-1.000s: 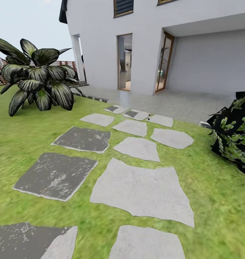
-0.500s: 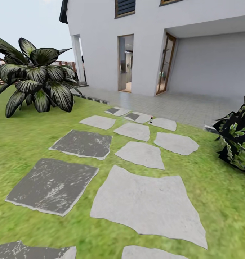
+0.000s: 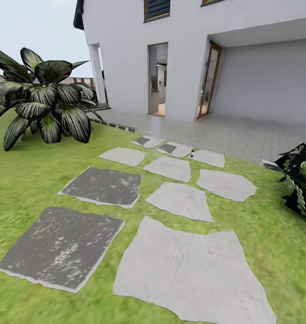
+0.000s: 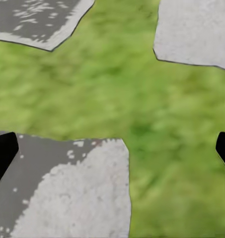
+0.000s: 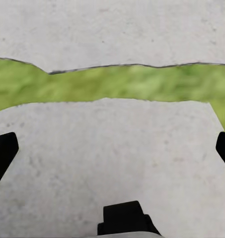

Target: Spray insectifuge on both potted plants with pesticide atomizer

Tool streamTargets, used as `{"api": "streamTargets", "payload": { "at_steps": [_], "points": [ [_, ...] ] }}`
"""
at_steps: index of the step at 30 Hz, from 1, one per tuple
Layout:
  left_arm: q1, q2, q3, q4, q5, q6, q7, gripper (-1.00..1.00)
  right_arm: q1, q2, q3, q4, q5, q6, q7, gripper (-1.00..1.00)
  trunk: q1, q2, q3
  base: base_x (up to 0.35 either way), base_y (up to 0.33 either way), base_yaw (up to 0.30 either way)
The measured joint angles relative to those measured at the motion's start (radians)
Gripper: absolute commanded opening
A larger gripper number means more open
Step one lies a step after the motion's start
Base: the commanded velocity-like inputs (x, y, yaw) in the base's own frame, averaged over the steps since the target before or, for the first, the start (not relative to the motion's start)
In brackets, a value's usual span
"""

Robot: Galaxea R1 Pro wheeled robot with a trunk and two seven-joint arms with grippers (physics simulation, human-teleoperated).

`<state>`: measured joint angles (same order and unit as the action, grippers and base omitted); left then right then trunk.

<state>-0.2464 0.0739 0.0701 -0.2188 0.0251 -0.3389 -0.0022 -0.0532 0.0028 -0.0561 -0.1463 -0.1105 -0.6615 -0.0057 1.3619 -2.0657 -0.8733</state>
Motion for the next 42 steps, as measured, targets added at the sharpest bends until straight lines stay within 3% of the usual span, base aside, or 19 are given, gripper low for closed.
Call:
{"api": "streamTargets", "payload": {
  "at_steps": [18, 42],
  "points": [
    [0.000, -0.003, 0.000, -0.001, 0.000, 0.000, 0.000, 1.00, 0.000, 0.000, 0.000, 0.000, 0.001, 0.000, 0.000, 1.00, 0.000, 0.000, 0.000, 0.337, 0.092, 0.000],
    [0.000, -0.008, -0.002, 0.000, -0.001, 0.000, 0.000, 1.00, 0.000, 0.000, 0.000, 0.000, 0.001, -0.001, 0.000, 1.00, 0.000, 0.000, 0.000, 0.337, 0.005, 0.000]
  ]
}}
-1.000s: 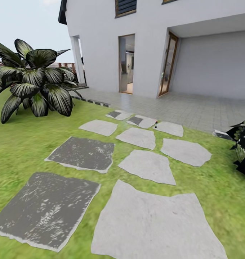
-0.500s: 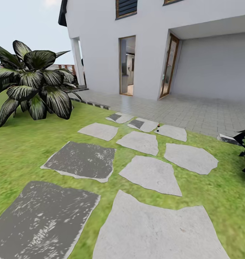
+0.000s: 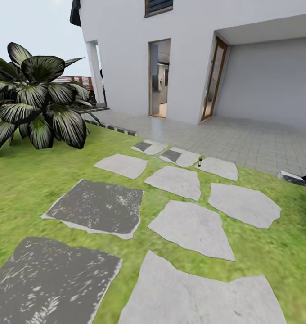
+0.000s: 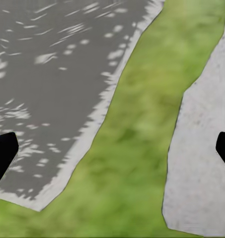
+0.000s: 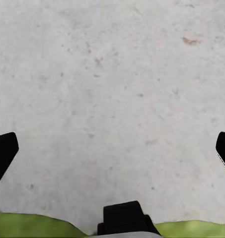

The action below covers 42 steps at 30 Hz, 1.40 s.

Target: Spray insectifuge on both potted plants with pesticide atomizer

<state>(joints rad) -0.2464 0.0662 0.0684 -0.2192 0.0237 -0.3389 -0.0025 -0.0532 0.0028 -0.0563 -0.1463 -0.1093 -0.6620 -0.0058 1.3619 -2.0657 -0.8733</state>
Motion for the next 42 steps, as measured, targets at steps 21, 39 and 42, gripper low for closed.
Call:
{"api": "streamTargets", "payload": {
  "at_steps": [21, 39, 42],
  "points": [
    [0.000, -0.002, -0.002, 0.000, 0.000, 0.000, 0.000, 1.00, 0.000, 0.000, 0.000, 0.000, 0.000, 0.001, 0.000, 1.00, 0.000, 0.000, 0.000, 0.337, 0.000, 0.000],
    [0.000, -0.002, -0.003, 0.000, -0.001, 0.000, 0.000, 1.00, 0.000, 0.000, 0.000, 0.000, 0.000, 0.000, 0.000, 1.00, 0.000, 0.000, 0.000, 0.337, 0.000, 0.000],
    [0.000, -0.002, -0.003, 0.000, -0.001, 0.000, 0.000, 1.00, 0.000, 0.000, 0.000, 0.000, 0.000, 0.000, 0.000, 1.00, 0.000, 0.000, 0.000, 0.338, 0.000, 0.000]
  ]
}}
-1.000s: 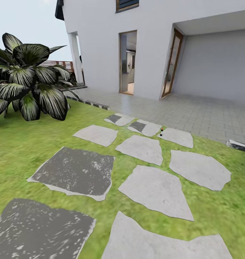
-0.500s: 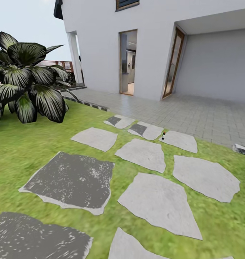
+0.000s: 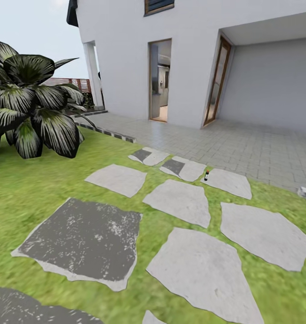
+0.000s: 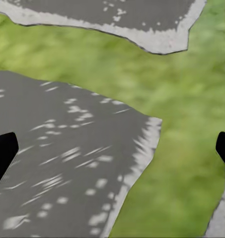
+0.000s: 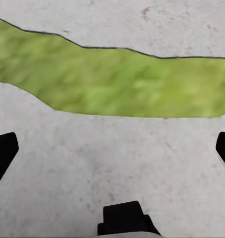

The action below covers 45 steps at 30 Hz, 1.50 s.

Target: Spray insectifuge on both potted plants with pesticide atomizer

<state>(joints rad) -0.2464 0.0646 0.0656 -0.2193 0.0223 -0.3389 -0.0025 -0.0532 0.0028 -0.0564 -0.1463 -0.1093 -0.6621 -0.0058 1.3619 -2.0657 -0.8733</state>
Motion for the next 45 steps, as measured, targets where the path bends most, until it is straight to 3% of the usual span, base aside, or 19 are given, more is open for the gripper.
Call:
{"api": "streamTargets", "payload": {
  "at_steps": [45],
  "points": [
    [0.000, 0.000, 0.001, 0.001, 0.001, 0.000, 0.000, 1.00, 0.000, 0.000, 0.000, 0.000, 0.000, 0.000, 0.000, 1.00, 0.000, 0.000, 0.000, 0.338, 0.000, 0.000]
  ]
}}
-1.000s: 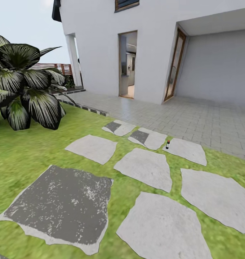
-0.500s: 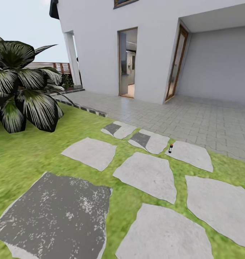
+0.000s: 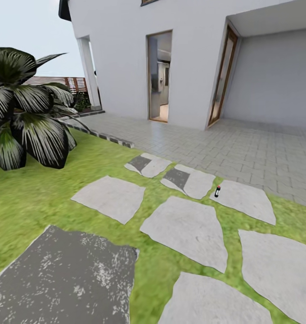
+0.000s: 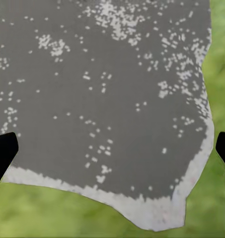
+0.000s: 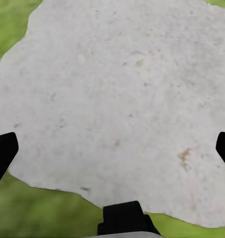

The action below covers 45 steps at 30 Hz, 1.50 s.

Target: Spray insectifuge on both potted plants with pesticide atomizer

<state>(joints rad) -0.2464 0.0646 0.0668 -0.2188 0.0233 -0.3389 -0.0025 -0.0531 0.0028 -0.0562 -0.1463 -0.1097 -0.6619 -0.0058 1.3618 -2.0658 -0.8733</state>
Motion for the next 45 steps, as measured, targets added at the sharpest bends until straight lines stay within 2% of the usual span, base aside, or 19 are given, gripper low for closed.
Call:
{"api": "streamTargets", "payload": {
  "at_steps": [45],
  "points": [
    [0.000, 0.000, -0.001, 0.000, 0.000, 0.000, 0.000, 1.00, 0.000, 0.000, 0.000, 0.000, 0.000, 0.000, 0.000, 1.00, 0.000, 0.000, 0.000, 0.337, 0.000, 0.000]
  ]
}}
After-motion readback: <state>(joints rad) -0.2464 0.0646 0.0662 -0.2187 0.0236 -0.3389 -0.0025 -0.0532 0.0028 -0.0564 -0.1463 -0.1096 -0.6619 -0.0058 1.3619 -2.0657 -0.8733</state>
